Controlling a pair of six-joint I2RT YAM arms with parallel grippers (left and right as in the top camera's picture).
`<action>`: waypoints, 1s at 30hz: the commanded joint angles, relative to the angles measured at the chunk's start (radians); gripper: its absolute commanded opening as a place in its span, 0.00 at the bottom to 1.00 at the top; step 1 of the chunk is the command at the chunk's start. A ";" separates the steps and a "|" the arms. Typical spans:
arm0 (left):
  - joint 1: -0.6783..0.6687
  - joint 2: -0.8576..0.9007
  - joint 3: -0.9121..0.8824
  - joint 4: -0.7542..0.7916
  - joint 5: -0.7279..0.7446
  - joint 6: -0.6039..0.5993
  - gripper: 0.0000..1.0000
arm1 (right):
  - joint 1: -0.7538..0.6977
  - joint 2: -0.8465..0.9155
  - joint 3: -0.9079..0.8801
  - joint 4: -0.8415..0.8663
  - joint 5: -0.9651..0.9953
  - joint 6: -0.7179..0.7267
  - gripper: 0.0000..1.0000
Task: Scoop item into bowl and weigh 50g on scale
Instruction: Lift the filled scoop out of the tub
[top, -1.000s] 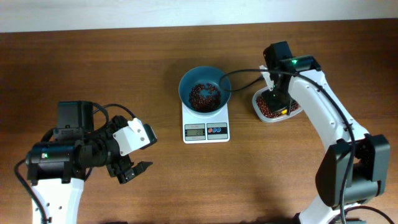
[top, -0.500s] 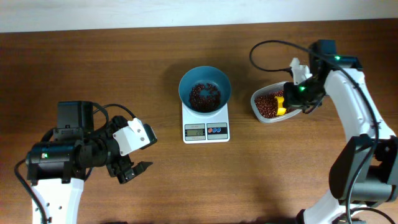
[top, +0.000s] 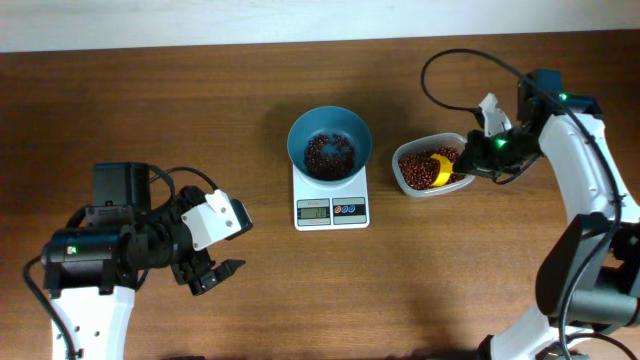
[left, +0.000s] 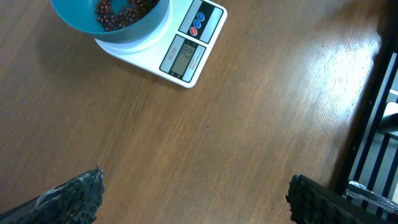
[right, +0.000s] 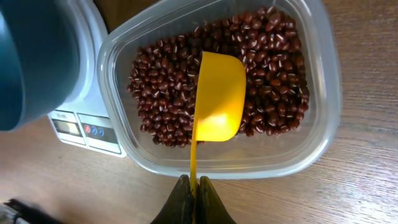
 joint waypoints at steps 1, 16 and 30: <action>0.006 -0.010 0.020 -0.002 0.003 0.016 0.98 | -0.041 0.010 -0.007 0.006 -0.122 -0.041 0.04; 0.006 -0.010 0.020 -0.002 0.003 0.016 0.98 | -0.098 0.011 -0.051 0.005 -0.245 -0.115 0.04; 0.006 -0.010 0.020 -0.002 0.003 0.016 0.98 | -0.197 0.011 -0.084 0.001 -0.405 -0.167 0.04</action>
